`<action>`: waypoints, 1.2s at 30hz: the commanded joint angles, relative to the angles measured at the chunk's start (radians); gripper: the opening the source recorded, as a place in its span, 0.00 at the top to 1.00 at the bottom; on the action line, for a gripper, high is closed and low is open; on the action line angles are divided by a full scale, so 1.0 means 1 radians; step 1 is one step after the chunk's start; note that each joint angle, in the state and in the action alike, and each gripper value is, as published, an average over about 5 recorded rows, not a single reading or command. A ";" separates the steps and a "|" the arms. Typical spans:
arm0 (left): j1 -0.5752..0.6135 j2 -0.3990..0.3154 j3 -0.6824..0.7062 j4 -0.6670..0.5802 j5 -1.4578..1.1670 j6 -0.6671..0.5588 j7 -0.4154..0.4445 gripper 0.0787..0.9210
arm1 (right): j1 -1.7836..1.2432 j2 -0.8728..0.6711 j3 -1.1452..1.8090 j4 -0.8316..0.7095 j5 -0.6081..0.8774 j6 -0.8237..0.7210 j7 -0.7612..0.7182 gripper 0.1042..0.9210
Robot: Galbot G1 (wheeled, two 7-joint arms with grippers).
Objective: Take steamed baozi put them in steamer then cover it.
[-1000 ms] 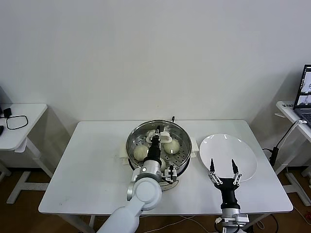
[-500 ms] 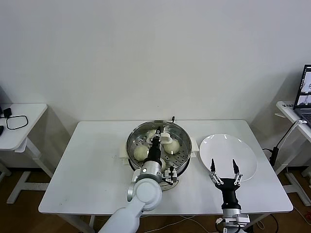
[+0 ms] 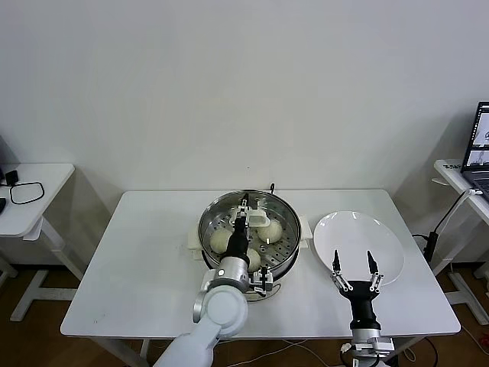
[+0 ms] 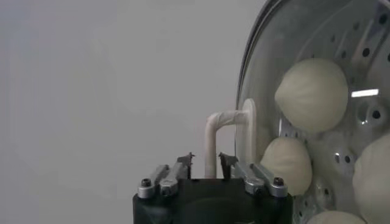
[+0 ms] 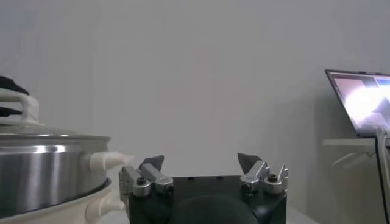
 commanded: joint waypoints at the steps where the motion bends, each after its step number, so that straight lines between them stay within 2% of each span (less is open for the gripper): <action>1: 0.103 0.060 -0.006 -0.187 -0.050 0.004 -0.005 0.36 | 0.004 -0.003 0.003 -0.008 -0.002 0.005 -0.001 0.12; 8: 0.222 0.104 -0.020 -0.350 -0.128 -0.005 -0.012 0.14 | 0.015 -0.003 0.001 -0.023 -0.006 0.010 -0.001 0.12; 10: 0.263 0.110 -0.049 -0.406 -0.183 -0.023 -0.056 0.12 | 0.017 -0.004 0.000 -0.028 -0.009 0.012 0.000 0.12; 12: 0.312 0.111 -0.095 -0.461 -0.280 -0.066 -0.136 0.12 | 0.018 -0.004 -0.002 -0.031 -0.011 0.013 0.000 0.12; 14: 0.371 0.100 -0.169 -0.508 -0.437 -0.148 -0.230 0.12 | 0.016 -0.004 -0.003 -0.029 -0.012 0.011 0.000 0.12; 17: 0.452 0.066 -0.293 -0.531 -0.729 -0.356 -0.357 0.12 | 0.008 -0.004 -0.002 -0.010 -0.009 -0.005 0.000 0.12; 20: 0.509 0.028 -0.419 -0.511 -1.017 -0.499 -0.421 0.12 | -0.010 -0.008 0.001 0.030 0.000 -0.040 -0.004 0.12; 23: 0.539 -0.017 -0.538 -0.470 -1.229 -0.530 -0.406 0.12 | -0.026 -0.013 0.005 0.068 0.008 -0.082 -0.007 0.12; 27: 0.555 -0.072 -0.643 -0.372 -1.320 -0.593 -0.340 0.12 | -0.040 -0.014 0.010 0.107 0.023 -0.118 -0.015 0.12; 32: 0.555 -0.087 -0.693 -0.246 -1.342 -0.660 -0.293 0.12 | -0.053 -0.017 0.018 0.154 0.043 -0.135 -0.020 0.12; 36: 0.566 -0.091 -0.708 -0.194 -1.363 -0.682 -0.268 0.12 | -0.061 -0.022 0.022 0.188 0.047 -0.168 -0.018 0.12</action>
